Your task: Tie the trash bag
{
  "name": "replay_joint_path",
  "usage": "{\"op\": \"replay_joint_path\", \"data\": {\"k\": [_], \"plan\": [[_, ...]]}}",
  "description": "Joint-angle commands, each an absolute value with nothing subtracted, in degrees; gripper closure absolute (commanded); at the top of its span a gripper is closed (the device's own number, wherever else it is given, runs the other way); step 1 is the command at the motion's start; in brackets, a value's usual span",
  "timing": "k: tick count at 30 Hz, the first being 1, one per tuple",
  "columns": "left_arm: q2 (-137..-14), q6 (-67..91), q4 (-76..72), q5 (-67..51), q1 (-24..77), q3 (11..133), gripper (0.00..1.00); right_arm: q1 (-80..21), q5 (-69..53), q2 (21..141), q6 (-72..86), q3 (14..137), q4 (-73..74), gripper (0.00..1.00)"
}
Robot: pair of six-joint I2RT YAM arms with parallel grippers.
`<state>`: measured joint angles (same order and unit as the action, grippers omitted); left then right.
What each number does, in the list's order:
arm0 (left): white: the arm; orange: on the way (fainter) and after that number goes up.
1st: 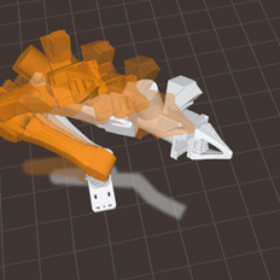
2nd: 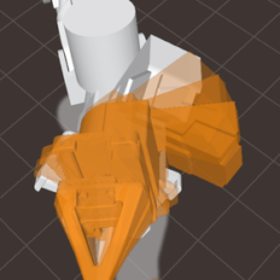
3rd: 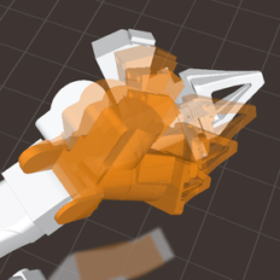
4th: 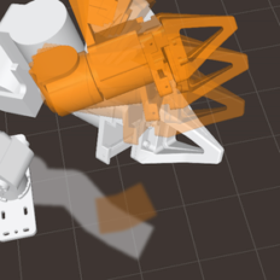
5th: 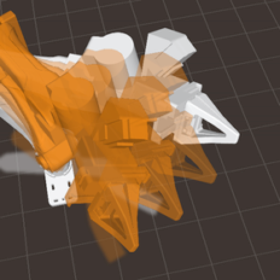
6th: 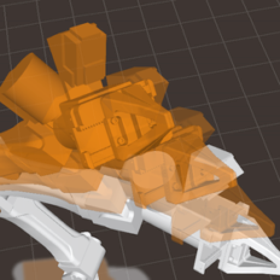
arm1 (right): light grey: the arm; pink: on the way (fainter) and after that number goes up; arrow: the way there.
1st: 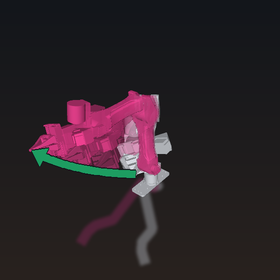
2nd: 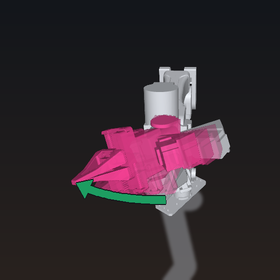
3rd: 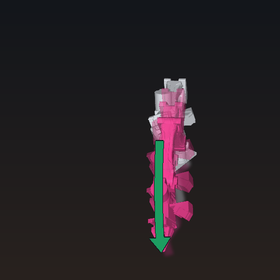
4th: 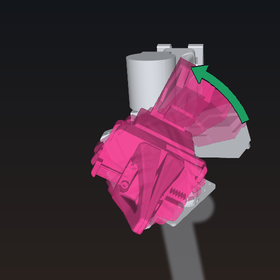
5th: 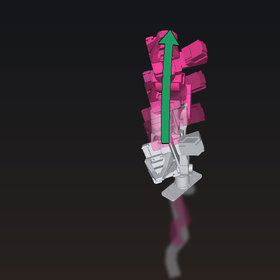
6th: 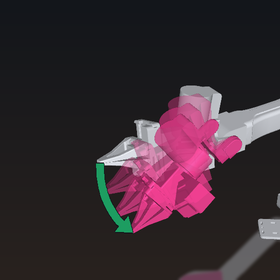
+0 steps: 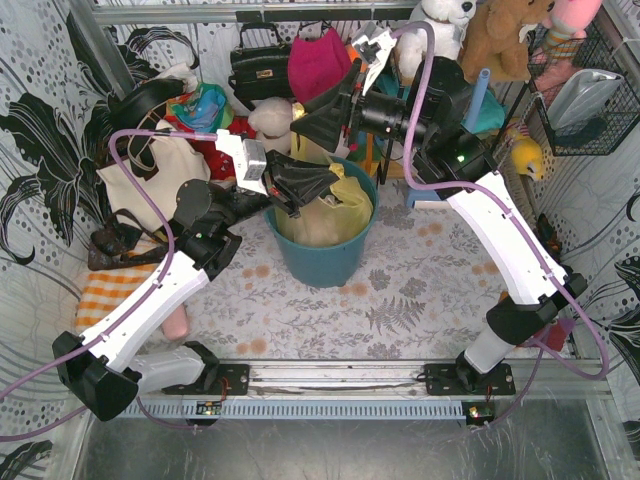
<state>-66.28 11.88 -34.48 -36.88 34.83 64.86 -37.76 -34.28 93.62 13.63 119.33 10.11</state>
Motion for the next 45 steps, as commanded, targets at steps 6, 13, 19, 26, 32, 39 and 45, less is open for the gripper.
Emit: {"op": "replay_joint_path", "data": {"k": [6, 13, 19, 26, 32, 39, 45], "plan": [[-66.72, 12.52, -36.21, -37.78, 34.67, 65.48, 1.00, -38.01, -32.87, 94.78, 11.29, 121.03, 9.58, 0.58], [-66.70, 12.65, -36.36, -37.85, 34.68, 65.31, 1.00, -37.98, -32.53, 95.22, 10.99, 122.58, 9.56, 0.72], [-66.46, 12.74, -36.56, -37.79, 34.72, 65.14, 1.00, -37.97, -32.35, 97.37, 10.50, 123.73, 9.89, 0.98], [-66.40, 12.74, -36.57, -37.72, 34.65, 65.13, 1.00, -37.99, -31.94, 97.21, 9.99, 123.86, 9.41, 0.61], [-66.58, 13.14, -36.98, -37.82, 34.64, 65.06, 1.00, -37.97, -31.06, 97.83, 9.43, 125.13, 9.57, 0.52], [-66.56, 13.27, -37.20, -37.99, 34.71, 65.08, 1.00, -37.97, -29.71, 99.43, 8.53, 128.11, 11.74, 0.78], [-66.59, 13.27, -37.27, -37.88, 34.70, 65.11, 1.00, -38.00, -30.03, 98.73, 8.63, 127.89, 11.93, 0.80]]}}
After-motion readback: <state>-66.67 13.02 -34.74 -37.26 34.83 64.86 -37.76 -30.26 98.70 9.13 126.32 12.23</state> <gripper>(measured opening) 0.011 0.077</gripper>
